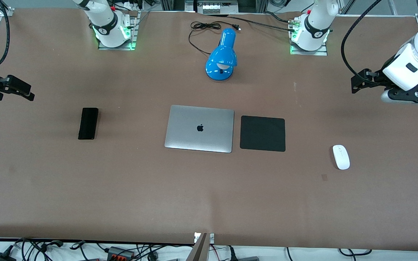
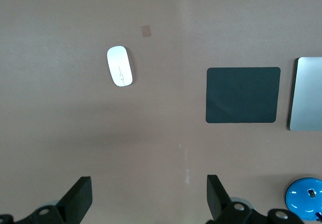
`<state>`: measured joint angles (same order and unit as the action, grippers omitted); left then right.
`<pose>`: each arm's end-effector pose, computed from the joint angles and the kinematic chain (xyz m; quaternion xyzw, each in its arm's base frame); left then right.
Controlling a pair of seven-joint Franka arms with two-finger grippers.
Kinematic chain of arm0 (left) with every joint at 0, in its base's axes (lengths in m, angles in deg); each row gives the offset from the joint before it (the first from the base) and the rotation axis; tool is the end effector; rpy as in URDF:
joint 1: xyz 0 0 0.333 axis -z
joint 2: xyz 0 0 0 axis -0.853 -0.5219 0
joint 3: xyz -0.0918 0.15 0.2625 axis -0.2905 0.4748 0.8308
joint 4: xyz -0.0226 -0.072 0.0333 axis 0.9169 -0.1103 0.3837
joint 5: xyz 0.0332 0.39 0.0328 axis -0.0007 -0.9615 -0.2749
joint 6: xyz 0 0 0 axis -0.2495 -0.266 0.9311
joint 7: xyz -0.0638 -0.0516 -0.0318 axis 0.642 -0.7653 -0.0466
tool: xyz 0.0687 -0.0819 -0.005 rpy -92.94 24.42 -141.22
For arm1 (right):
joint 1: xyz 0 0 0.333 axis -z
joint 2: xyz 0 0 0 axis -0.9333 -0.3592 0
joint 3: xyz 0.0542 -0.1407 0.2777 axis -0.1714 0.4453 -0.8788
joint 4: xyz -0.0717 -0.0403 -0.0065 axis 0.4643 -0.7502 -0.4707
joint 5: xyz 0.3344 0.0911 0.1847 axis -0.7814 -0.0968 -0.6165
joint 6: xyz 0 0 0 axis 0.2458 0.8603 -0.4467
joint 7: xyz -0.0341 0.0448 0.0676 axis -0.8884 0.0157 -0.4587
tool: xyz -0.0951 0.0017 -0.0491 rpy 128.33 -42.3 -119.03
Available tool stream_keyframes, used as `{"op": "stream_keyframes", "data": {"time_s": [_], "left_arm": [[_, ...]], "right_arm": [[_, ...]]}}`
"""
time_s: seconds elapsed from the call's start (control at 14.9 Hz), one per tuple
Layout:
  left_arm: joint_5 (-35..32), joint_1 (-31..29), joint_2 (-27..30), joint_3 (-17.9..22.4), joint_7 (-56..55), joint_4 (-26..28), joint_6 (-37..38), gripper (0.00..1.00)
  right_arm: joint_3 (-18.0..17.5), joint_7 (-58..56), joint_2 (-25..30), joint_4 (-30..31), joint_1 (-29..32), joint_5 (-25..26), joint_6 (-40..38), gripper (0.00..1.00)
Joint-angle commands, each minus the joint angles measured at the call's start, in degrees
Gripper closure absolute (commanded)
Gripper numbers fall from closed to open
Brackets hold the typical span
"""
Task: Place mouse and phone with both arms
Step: 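Move the right gripper down over the black phone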
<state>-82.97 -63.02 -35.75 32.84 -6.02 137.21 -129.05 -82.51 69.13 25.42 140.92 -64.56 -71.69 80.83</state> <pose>0.5559 -0.0552 0.5990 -0.9985 0.0301 0.0409 0.0180 0.5754 -0.0243 0.5981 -1.0000 0.0058 -0.0028 0.0044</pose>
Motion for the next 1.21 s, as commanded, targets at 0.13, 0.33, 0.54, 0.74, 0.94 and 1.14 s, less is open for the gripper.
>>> {"op": "stream_keyframes", "data": {"time_s": [0.13, 0.33, 0.54, 0.74, 0.94, 1.14], "left_arm": [[0.83, -0.27, -0.27, -0.16, 1.04, -1.56, 1.26, 0.0], [0.83, -0.27, -0.27, -0.16, 1.04, -1.56, 1.26, 0.0], [0.74, -0.27, -0.27, -0.16, 1.04, -1.56, 1.26, 0.0], [0.74, -0.36, -0.36, -0.16, 1.13, -1.56, 1.26, 0.0], [0.74, -0.36, -0.36, -0.16, 0.95, -1.56, 1.26, 0.0], [0.74, -0.8, -0.62, -0.07, 0.78, -1.48, 1.26, 0.0]], "right_arm": [[-0.08, -0.48, 0.97, -0.07, 0.09, -0.03, -0.38, 0.0], [-0.08, -0.48, 0.54, 0.02, 0.09, -0.03, -0.2, 0.0], [-0.16, -0.12, -0.52, 0.02, 0.01, -0.12, -0.2, 0.0], [-0.17, -0.48, -2.97, 0.37, 0.09, -0.12, -0.64, 0.0], [-0.25, 0.22, -8.41, 0.37, 0.27, 0.14, -0.38, 0.0], [0.01, 0.49, -12.11, 1.33, 0.36, 1.8, 1.8, 0.0]]}}
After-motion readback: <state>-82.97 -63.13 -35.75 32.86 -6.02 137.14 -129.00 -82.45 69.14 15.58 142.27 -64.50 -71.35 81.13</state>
